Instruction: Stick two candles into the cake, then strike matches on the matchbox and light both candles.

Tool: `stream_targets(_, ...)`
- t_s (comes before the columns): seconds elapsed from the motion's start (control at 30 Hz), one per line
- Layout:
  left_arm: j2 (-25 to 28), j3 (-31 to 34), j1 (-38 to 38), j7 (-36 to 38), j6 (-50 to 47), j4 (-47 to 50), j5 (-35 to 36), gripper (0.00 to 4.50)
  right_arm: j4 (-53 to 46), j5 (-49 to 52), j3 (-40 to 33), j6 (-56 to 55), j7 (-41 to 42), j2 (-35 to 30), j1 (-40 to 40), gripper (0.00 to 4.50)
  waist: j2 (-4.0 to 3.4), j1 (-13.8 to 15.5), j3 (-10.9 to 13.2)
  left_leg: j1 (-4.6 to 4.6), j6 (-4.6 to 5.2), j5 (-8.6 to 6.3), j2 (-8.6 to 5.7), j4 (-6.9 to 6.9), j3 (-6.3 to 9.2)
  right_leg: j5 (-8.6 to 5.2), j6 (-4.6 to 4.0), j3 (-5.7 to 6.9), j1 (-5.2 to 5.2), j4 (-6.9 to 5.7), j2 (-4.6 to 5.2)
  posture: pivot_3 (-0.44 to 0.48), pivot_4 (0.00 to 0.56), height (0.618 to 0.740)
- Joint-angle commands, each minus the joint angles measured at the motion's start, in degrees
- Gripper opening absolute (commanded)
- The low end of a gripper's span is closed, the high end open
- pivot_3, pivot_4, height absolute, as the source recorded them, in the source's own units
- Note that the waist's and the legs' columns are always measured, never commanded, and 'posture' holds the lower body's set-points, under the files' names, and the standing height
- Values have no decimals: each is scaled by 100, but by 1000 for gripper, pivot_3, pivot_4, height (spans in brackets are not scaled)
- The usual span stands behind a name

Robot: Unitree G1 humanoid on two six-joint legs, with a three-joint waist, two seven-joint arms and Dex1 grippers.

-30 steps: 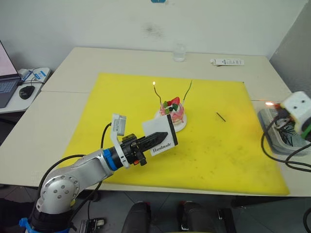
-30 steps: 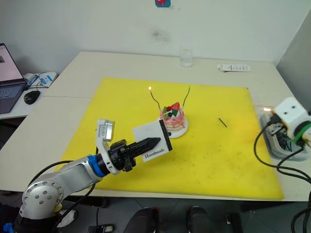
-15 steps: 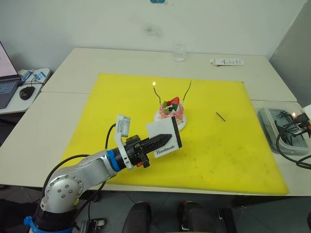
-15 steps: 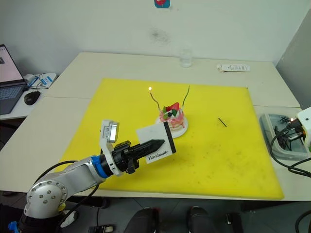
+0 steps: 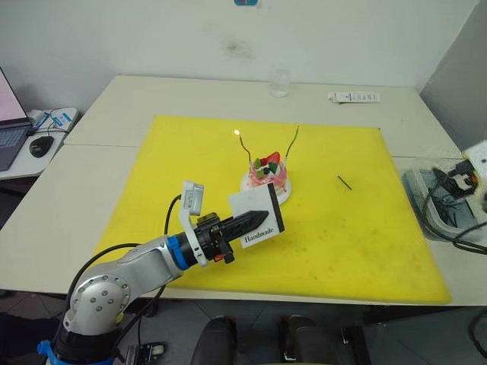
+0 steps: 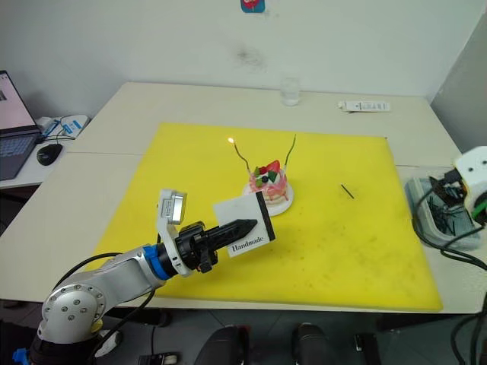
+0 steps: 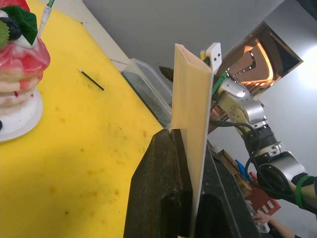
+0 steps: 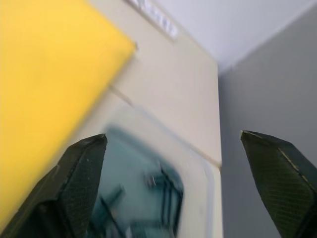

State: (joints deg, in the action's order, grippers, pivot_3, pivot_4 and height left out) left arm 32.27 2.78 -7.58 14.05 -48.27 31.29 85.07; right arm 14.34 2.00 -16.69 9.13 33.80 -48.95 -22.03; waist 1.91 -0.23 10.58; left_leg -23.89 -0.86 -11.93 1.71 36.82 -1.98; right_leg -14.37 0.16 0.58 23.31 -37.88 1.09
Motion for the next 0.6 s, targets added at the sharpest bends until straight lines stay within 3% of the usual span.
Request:
stream_targets(0.03, 18, 122, -25, -26, 61, 205, 73, 0, -364, 607, 91, 159, 306, 385, -271, 4474, 0, 2, 0, -1, 0, 0, 0, 0, 2, 0, 0, 1, -1, 0, 0, 0, 150, 740)
stream_targets(0.17, 42, 147, -33, -64, 59, 226, 109, 0, -651, 1113, 288, 732, 453, 969, -439, 4474, 0, 12, 0, -4, 0, 0, -1, 0, 0, 0, 0, 1, -1, 2, 1, 0, 150, 740)
stream_targets(0.33, 68, 187, -14, -123, 52, 283, 154, 0, -567, 1061, 690, 1220, 302, 1385, -537, 4474, -2, 12, 1, -4, 0, 0, -2, 1, 1, 1, 1, 2, -1, 1, 2, 0, 150, 740)
stream_targets(0.6, 154, 198, 66, -231, 54, 416, 325, 0, 42, 1410, 659, 1005, 567, 1884, -534, 4474, -2, 15, 1, -4, 0, 0, -2, 1, -1, 1, 1, 0, -1, -1, 3, 0, 150, 740)
